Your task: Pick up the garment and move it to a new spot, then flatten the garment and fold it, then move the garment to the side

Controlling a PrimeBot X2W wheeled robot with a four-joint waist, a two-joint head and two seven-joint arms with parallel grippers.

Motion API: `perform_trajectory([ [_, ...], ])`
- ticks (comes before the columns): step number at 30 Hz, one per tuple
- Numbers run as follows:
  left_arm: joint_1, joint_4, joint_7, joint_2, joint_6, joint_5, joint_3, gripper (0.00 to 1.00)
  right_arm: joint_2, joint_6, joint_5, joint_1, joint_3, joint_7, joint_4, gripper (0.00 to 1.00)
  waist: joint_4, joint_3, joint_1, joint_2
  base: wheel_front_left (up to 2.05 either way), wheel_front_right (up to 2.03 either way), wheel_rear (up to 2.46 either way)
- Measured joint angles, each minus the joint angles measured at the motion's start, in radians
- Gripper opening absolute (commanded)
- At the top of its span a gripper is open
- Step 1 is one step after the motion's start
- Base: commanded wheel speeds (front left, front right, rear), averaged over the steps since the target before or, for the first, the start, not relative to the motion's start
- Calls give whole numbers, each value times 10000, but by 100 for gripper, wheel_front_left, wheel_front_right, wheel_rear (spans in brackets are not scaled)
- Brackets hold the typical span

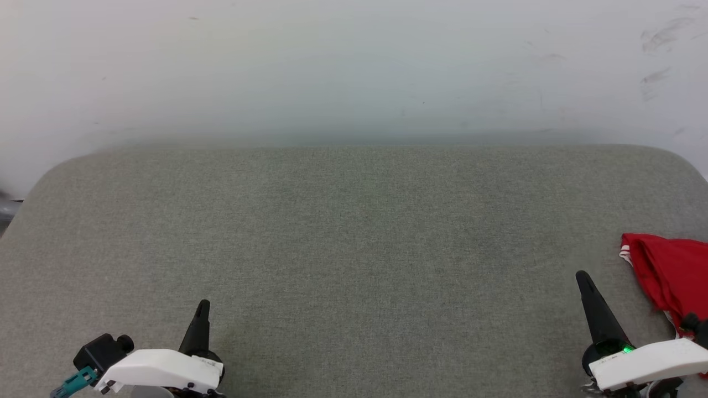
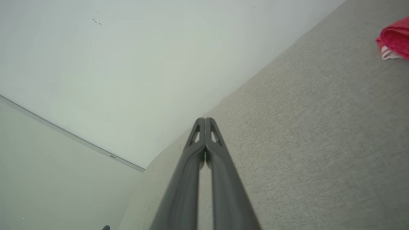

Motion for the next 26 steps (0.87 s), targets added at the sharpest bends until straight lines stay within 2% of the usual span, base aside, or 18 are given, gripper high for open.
perform_trajectory([
  [26,-271,-4,736,-291,-447,-2368,612,0,-19,0,2892,-607,-44,61,848,0,-22,98,0,0,0,0,0],
])
